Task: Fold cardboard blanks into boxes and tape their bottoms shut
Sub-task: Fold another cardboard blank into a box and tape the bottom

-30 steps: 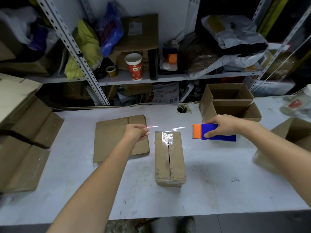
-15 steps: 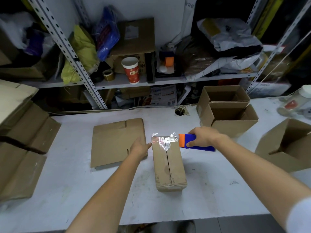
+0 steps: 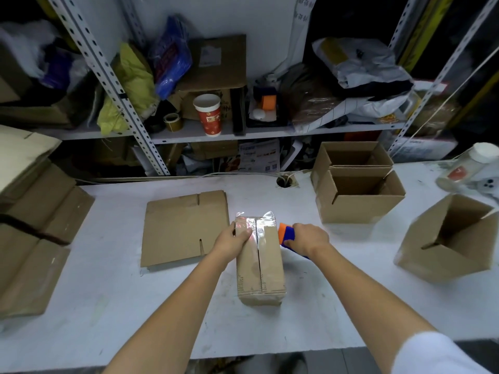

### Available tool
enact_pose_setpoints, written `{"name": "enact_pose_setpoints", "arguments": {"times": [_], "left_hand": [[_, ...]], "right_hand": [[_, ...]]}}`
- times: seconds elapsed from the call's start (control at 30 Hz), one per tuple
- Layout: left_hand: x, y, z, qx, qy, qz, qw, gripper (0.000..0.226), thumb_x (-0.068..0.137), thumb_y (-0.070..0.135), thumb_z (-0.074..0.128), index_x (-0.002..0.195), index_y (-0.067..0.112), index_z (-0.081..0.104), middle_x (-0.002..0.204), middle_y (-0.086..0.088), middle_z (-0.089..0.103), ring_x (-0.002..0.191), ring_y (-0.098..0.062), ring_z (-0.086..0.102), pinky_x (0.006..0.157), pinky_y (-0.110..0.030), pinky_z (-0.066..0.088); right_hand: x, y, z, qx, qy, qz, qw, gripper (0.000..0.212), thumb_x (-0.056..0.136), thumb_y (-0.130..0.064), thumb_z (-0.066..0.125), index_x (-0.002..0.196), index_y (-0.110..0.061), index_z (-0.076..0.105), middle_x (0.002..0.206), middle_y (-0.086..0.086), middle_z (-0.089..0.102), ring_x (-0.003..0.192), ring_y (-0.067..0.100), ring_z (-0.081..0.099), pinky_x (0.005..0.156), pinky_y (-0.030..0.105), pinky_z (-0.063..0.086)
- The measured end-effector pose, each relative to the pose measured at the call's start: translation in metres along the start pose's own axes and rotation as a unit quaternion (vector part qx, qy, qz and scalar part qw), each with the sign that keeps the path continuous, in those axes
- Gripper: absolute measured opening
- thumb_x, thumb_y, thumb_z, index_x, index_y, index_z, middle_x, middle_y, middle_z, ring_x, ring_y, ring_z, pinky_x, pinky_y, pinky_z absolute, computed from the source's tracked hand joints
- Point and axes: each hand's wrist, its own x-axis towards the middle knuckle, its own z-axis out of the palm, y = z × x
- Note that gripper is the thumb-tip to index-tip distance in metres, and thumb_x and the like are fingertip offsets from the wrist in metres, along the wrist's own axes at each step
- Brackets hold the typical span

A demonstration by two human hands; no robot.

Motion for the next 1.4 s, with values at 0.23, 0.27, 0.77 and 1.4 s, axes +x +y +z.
{"name": "enact_pose_setpoints", "arguments": {"times": [0.23,0.27,0.77,1.4], "left_hand": [[-0.005,-0.001,0.015,-0.008,0.037,-0.016,0.999,0.044,0.089,0.046,0.067,0.124,0.02,0.062,0.118,0.0,0.07,0.102,-0.02,0.066,0.089,-0.034,0.052],[-0.005,-0.001,0.017,-0.024,0.043,-0.016,0.999,0.035,0.09,0.04,0.068,0.118,0.019,0.066,0.112,-0.001,0.071,0.098,-0.02,0.067,0.086,-0.034,0.053],[-0.052,0.03,-0.013,-0.108,0.031,0.185,0.976,0.042,0.089,0.025,0.071,0.13,0.03,0.06,0.113,0.01,0.072,0.103,-0.01,0.07,0.09,-0.041,0.058],[-0.074,0.054,-0.049,-0.081,0.087,0.247,0.962,0.049,0.095,0.019,0.065,0.141,0.027,0.05,0.129,0.016,0.061,0.124,-0.007,0.055,0.096,-0.017,0.046]], "right_hand": [[-0.021,0.038,0.059,0.138,-0.075,0.068,0.985,0.058,0.107,-0.035,0.035,0.158,-0.016,0.015,0.138,0.013,0.054,0.119,0.029,0.055,0.092,0.03,0.039],[-0.026,0.041,0.066,0.153,-0.087,0.07,0.982,0.059,0.106,-0.038,0.034,0.158,-0.019,0.014,0.138,0.012,0.054,0.121,0.029,0.055,0.095,0.029,0.039],[-0.059,-0.048,-0.037,0.523,0.044,-0.108,0.844,0.088,0.077,-0.078,0.059,0.148,-0.029,0.039,0.136,-0.014,0.058,0.124,0.013,0.058,0.1,0.033,0.05],[-0.088,-0.091,-0.077,0.594,0.089,-0.15,0.785,0.043,0.107,-0.026,0.041,0.15,-0.027,0.039,0.129,-0.018,0.049,0.115,0.008,0.048,0.092,0.023,0.039]]}}
